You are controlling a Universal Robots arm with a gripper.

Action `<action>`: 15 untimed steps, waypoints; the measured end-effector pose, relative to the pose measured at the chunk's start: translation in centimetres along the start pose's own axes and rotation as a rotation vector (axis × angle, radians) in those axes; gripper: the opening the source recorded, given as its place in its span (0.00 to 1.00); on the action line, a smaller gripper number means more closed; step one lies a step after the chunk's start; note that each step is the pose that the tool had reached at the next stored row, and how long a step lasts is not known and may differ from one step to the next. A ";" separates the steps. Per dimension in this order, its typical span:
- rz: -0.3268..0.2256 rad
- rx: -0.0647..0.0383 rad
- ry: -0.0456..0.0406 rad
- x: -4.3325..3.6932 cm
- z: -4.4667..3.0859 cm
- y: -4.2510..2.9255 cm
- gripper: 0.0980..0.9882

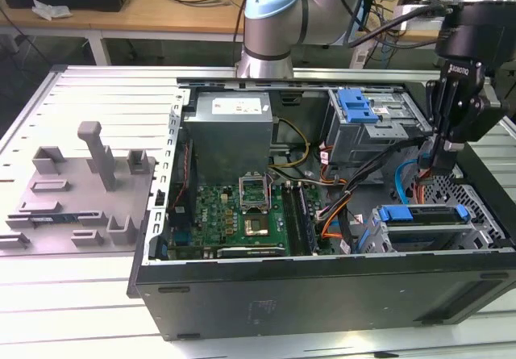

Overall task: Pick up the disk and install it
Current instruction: 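Insert the first disk wire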

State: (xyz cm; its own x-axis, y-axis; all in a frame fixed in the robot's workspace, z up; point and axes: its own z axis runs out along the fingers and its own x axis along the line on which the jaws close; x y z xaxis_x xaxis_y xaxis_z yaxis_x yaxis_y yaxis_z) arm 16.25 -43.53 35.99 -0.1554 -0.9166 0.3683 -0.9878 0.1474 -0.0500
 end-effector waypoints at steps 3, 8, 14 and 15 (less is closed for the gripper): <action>0.000 -0.005 -0.0299 0.53 0.18 0.01 0.07; -0.001 -0.014 -0.0883 1.79 0.60 -0.08 0.07; -0.002 -0.029 -0.1888 3.36 1.11 -0.33 0.07; -0.002 -0.031 -0.2000 3.53 1.11 -0.36 0.07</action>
State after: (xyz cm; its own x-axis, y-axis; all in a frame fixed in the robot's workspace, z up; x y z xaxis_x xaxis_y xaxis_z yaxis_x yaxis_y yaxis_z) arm 16.04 -47.23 36.28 -0.1555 -0.9719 0.1765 -0.9878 0.1545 -0.0198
